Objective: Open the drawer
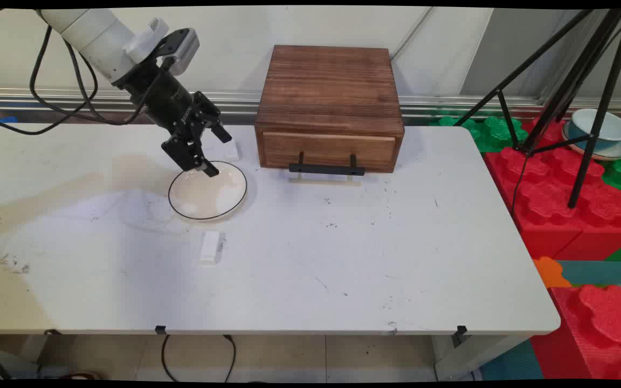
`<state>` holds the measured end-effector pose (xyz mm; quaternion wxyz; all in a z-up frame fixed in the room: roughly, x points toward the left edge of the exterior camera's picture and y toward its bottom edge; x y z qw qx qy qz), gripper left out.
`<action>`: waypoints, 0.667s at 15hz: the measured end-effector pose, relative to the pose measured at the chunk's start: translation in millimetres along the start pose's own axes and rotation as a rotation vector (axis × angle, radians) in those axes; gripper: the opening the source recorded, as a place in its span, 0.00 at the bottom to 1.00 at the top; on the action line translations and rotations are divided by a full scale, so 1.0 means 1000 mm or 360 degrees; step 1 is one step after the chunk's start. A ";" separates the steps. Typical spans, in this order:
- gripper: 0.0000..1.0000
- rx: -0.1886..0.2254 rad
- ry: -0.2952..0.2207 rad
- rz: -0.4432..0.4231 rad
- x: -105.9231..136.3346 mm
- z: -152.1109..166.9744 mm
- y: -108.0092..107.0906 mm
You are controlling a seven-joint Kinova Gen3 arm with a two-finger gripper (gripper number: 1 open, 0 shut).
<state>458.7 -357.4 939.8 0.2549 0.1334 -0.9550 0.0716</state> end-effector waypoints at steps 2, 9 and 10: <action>1.00 -0.0001 0.0011 0.0007 0.003 0.000 0.000; 1.00 0.0014 0.0080 0.0048 0.032 0.010 -0.003; 1.00 0.0019 0.0092 0.0057 0.039 0.014 -0.003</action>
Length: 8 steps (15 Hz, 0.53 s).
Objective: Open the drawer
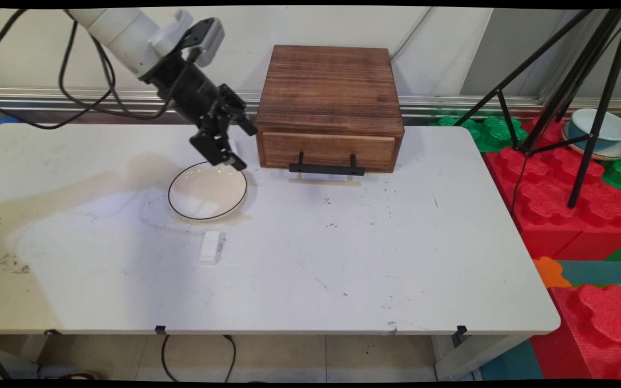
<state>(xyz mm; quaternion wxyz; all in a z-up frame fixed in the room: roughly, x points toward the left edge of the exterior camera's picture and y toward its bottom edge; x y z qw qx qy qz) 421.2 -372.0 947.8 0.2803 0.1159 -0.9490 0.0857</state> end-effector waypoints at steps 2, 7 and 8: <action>1.00 0.0009 0.0018 0.0013 0.012 0.009 -0.002; 1.00 0.0026 0.0020 0.0034 0.035 0.033 -0.007; 1.00 0.0027 0.0016 0.0040 0.039 0.039 -0.008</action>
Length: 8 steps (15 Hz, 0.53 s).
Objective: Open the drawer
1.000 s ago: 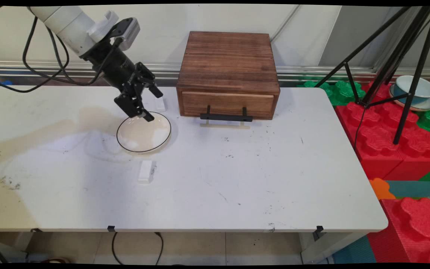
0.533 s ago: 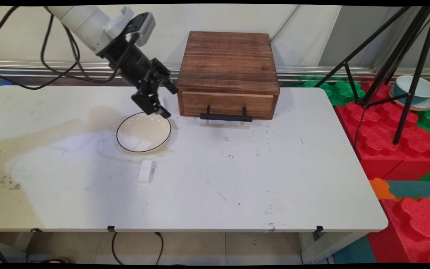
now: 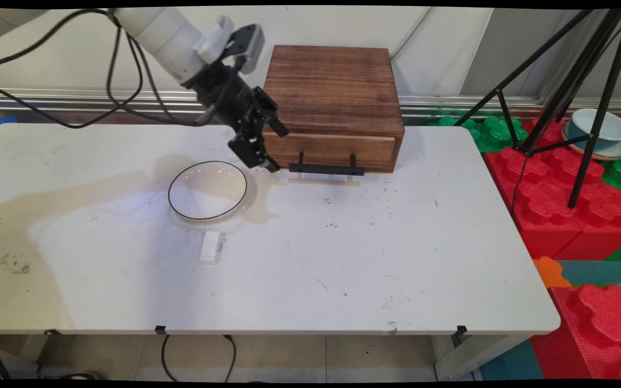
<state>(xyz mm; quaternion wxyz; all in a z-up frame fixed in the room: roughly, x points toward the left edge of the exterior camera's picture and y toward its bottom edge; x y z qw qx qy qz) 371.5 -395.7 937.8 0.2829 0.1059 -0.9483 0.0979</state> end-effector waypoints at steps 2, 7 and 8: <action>1.00 0.0006 -0.0015 0.0018 0.010 0.016 -0.003; 1.00 0.0029 -0.0054 0.0051 0.026 0.045 -0.009; 1.00 0.0033 -0.0067 0.0061 0.030 0.054 -0.011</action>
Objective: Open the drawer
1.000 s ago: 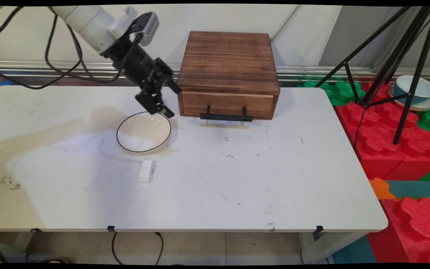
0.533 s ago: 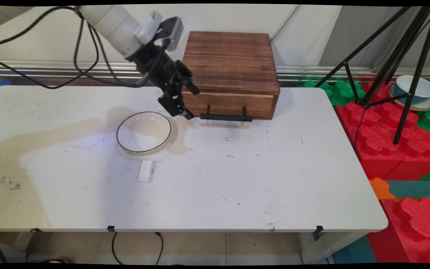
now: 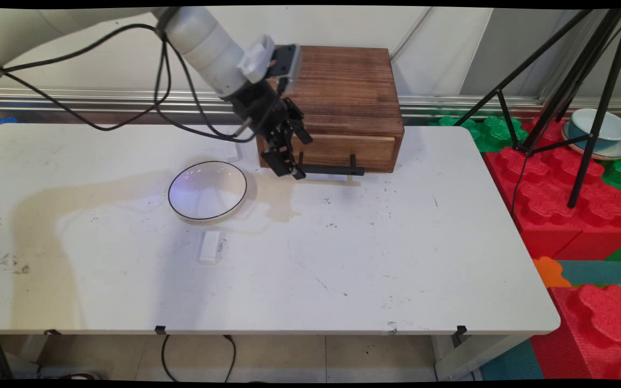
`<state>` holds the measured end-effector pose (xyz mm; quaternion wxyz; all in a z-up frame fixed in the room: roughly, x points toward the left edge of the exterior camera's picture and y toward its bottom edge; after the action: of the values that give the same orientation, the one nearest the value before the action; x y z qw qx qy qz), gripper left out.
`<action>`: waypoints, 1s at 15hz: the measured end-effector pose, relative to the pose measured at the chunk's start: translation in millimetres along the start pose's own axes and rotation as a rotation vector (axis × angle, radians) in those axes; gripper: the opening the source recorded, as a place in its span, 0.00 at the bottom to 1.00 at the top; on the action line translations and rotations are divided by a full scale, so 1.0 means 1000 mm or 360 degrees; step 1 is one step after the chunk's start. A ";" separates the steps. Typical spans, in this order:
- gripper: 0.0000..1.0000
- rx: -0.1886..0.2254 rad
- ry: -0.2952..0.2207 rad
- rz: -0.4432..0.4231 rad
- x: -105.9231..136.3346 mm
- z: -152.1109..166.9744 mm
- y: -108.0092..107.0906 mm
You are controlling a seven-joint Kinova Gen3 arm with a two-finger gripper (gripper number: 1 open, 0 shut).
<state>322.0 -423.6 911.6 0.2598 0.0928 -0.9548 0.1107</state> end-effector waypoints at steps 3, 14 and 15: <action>1.00 0.0010 -0.0032 0.0019 0.007 0.017 -0.003; 1.00 0.0044 -0.0155 0.0099 0.020 0.074 -0.018; 1.00 0.0047 -0.0165 0.0100 0.020 0.078 -0.020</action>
<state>273.0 -465.2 859.3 0.2049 0.0723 -0.9677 0.1280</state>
